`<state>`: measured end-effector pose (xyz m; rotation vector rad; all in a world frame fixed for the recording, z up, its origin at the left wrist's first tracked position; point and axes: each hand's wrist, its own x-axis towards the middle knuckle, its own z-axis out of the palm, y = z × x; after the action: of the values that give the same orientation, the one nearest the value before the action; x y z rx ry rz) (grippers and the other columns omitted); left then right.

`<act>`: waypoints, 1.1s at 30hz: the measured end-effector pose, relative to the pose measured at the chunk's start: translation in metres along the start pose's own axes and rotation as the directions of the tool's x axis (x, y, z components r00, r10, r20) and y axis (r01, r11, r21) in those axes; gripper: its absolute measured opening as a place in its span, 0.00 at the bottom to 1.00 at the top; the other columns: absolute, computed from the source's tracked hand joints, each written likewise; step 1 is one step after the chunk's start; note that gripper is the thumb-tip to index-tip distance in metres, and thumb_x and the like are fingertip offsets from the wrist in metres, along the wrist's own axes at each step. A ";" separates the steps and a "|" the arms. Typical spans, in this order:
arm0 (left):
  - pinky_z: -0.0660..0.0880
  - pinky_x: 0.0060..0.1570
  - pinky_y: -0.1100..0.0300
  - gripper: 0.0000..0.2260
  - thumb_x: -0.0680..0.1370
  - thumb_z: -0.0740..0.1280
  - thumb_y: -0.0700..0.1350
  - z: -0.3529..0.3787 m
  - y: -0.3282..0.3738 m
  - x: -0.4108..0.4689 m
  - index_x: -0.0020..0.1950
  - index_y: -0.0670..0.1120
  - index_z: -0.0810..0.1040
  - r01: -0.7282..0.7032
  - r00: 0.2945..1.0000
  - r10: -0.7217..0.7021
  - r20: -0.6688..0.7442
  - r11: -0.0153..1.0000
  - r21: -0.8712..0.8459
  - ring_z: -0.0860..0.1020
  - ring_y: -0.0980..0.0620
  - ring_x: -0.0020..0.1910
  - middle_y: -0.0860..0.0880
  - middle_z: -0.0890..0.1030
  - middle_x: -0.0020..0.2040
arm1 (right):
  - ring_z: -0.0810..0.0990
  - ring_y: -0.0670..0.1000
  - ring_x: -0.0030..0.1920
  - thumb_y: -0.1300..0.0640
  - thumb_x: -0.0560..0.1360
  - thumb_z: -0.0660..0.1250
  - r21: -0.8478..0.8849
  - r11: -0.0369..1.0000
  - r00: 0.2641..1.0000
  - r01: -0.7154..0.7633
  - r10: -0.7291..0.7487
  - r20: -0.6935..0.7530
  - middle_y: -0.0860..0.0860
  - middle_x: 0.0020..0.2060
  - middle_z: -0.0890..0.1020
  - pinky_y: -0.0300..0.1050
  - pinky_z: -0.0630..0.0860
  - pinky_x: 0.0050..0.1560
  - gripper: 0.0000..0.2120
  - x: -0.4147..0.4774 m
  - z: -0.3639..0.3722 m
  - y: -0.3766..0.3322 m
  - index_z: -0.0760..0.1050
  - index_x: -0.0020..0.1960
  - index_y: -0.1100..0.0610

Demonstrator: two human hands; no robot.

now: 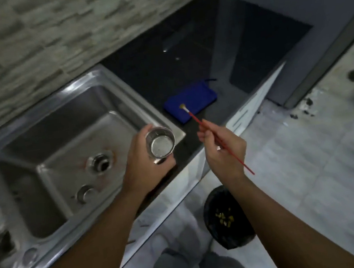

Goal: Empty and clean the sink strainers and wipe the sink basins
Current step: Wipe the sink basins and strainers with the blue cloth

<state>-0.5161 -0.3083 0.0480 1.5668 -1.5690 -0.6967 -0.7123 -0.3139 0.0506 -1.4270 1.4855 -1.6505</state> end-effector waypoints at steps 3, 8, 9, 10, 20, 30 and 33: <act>0.67 0.57 0.80 0.40 0.61 0.78 0.52 -0.040 -0.027 0.005 0.68 0.70 0.64 0.128 0.989 -0.126 -0.081 0.992 0.017 0.71 0.72 0.63 0.65 0.73 0.64 | 0.86 0.46 0.46 0.57 0.79 0.67 -0.024 0.999 0.987 0.025 -0.021 0.156 0.40 0.49 0.86 0.44 0.84 0.50 0.15 -0.006 0.044 -0.012 0.81 0.64 0.46; 0.75 0.63 0.57 0.38 0.59 0.77 0.50 -0.089 -0.072 0.008 0.67 0.65 0.69 0.250 0.950 -0.259 -0.174 0.966 -0.071 0.77 0.56 0.63 0.57 0.77 0.64 | 0.83 0.43 0.42 0.65 0.80 0.65 -0.097 0.984 0.898 0.150 -0.094 0.430 0.51 0.45 0.86 0.33 0.80 0.46 0.15 -0.017 0.107 -0.020 0.81 0.64 0.56; 0.75 0.64 0.53 0.37 0.59 0.76 0.50 -0.096 -0.081 0.010 0.67 0.59 0.71 0.247 0.950 -0.255 -0.182 0.967 -0.065 0.78 0.53 0.63 0.55 0.78 0.63 | 0.83 0.44 0.43 0.65 0.80 0.65 -0.122 0.980 0.879 0.157 -0.082 0.469 0.52 0.46 0.86 0.32 0.79 0.48 0.15 -0.017 0.119 -0.019 0.81 0.64 0.57; 0.74 0.65 0.51 0.36 0.58 0.76 0.51 -0.103 -0.091 0.012 0.67 0.54 0.73 0.252 0.949 -0.258 -0.183 0.966 -0.054 0.78 0.51 0.63 0.54 0.78 0.63 | 0.84 0.46 0.44 0.65 0.81 0.64 -0.149 0.978 0.857 0.146 -0.050 0.513 0.53 0.47 0.86 0.33 0.79 0.49 0.15 -0.017 0.130 -0.018 0.81 0.65 0.58; 0.70 0.54 0.69 0.34 0.63 0.80 0.42 -0.083 -0.191 0.025 0.65 0.56 0.72 0.483 0.875 -0.483 -0.001 0.875 -0.005 0.76 0.59 0.58 0.59 0.78 0.60 | 0.84 0.53 0.41 0.54 0.82 0.60 -0.505 0.819 0.629 0.273 0.246 0.738 0.53 0.44 0.86 0.46 0.79 0.44 0.15 -0.020 0.204 0.044 0.80 0.64 0.50; 0.65 0.61 0.63 0.41 0.62 0.83 0.42 -0.038 -0.251 0.048 0.72 0.48 0.69 0.567 0.811 -0.565 0.154 0.823 0.033 0.72 0.50 0.68 0.48 0.74 0.69 | 0.79 0.46 0.31 0.50 0.82 0.55 -0.639 0.683 0.689 0.353 0.273 0.672 0.45 0.36 0.80 0.40 0.78 0.36 0.13 -0.024 0.213 0.050 0.78 0.52 0.49; 0.67 0.58 0.61 0.39 0.62 0.82 0.44 -0.027 -0.264 0.053 0.70 0.49 0.69 0.568 0.809 -0.567 0.154 0.822 0.045 0.73 0.50 0.65 0.48 0.75 0.67 | 0.73 0.40 0.29 0.54 0.81 0.60 -0.627 0.697 0.706 0.349 0.245 0.665 0.44 0.34 0.80 0.22 0.61 0.35 0.09 -0.024 0.213 0.050 0.79 0.51 0.49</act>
<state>-0.3444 -0.3784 -0.1494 2.0462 -1.1900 -1.1753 -0.5250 -0.3921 -0.0347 -2.1974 1.6280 -0.2899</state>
